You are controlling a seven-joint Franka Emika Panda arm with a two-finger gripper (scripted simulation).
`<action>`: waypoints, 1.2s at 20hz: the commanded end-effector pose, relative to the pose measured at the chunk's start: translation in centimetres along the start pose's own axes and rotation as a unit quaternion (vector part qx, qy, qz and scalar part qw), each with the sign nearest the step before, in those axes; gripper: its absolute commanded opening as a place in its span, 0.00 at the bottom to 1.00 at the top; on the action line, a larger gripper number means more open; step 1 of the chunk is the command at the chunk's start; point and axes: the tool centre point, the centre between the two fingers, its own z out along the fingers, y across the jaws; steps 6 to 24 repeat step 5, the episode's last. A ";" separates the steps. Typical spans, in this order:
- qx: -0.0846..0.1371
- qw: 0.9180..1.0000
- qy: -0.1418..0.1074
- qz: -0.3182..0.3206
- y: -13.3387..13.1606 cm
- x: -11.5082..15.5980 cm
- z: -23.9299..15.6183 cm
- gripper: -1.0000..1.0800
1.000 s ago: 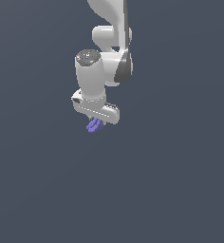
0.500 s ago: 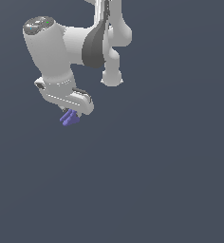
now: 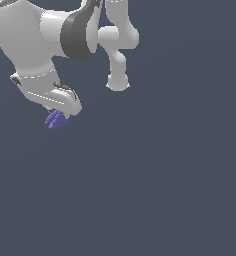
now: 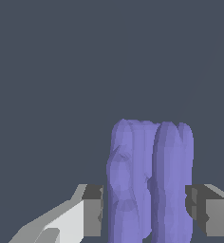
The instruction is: Pick up the object and move it to a goal position.
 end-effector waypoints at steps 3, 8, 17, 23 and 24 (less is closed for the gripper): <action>0.000 1.000 0.000 -0.001 0.5 0.5 -0.6 0.00; 0.000 1.000 0.000 -0.001 0.6 0.5 -0.6 0.00; 0.000 1.000 0.000 -0.001 0.6 0.5 -0.6 0.00; 0.000 1.000 0.000 -0.001 0.6 0.5 -0.6 0.00; 0.000 1.000 0.000 -0.001 0.6 0.5 -0.6 0.00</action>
